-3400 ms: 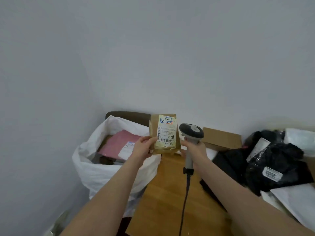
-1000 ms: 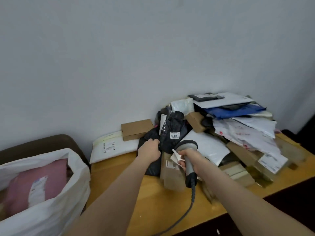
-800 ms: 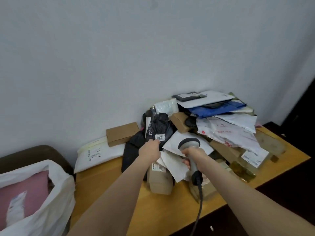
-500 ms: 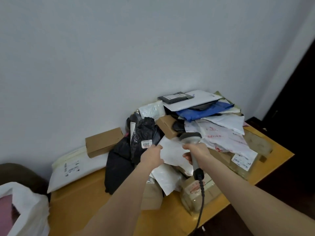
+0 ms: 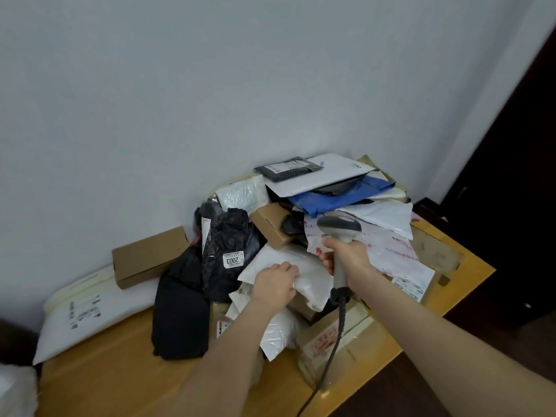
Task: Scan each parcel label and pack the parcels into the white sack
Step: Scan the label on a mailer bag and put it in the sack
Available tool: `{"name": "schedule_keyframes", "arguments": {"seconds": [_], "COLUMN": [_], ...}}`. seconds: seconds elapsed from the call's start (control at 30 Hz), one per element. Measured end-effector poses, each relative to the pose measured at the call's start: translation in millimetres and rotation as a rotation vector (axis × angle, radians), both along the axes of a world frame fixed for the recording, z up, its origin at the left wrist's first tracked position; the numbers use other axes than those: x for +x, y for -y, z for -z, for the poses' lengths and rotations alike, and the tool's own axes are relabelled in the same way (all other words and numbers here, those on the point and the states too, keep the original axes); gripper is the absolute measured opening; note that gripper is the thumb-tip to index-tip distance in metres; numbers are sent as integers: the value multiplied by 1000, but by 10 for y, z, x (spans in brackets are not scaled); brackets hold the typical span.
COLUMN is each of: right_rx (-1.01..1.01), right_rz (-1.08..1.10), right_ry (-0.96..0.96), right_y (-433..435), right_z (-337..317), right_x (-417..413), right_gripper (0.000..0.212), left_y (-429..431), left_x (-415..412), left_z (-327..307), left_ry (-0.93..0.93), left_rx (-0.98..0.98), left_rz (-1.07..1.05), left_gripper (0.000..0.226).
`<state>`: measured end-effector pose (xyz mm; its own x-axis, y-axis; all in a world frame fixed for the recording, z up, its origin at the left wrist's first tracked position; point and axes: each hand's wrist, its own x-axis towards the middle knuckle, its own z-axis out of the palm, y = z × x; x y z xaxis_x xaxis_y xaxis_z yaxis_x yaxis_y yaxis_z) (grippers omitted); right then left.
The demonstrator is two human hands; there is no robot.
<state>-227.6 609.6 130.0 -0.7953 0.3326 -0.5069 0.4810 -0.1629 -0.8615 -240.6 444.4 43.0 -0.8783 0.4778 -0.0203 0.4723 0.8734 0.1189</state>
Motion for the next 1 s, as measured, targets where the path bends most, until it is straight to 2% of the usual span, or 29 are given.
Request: {"name": "schedule_keyframes", "arguments": {"seconds": [0.13, 0.27, 0.37, 0.57, 0.73, 0.83, 1.0], "right_rx": [-67, -113, -158, -223, -306, -311, -172], "right_rz": [-11, -37, -81, -273, -356, -344, -223], "right_ry": [-68, -126, -161, -148, -79, -4, 7], "right_y": [-62, -64, 2, 263, 507, 684, 873], "right_z": [-113, -259, -306, -284, -277, -239, -195], "right_x": [-10, -14, 22, 220, 377, 421, 412], "right_gripper": [16, 18, 17, 14, 26, 28, 13], "left_y": [135, 401, 655, 948, 1066, 1154, 1355], "left_x": [7, 18, 119, 449, 684, 791, 937], "left_z": [-339, -784, -987, -1087, -1213, -1349, -1325], "left_ry": [-75, -194, -240, -97, 100, 249, 493], "left_rx": [240, 433, 596, 1159, 1453, 1491, 1294], "left_rz": [-195, -569, -842, -1107, -1143, -1125, -1006], "left_gripper": [23, 17, 22, 22, 28, 22, 22]}}
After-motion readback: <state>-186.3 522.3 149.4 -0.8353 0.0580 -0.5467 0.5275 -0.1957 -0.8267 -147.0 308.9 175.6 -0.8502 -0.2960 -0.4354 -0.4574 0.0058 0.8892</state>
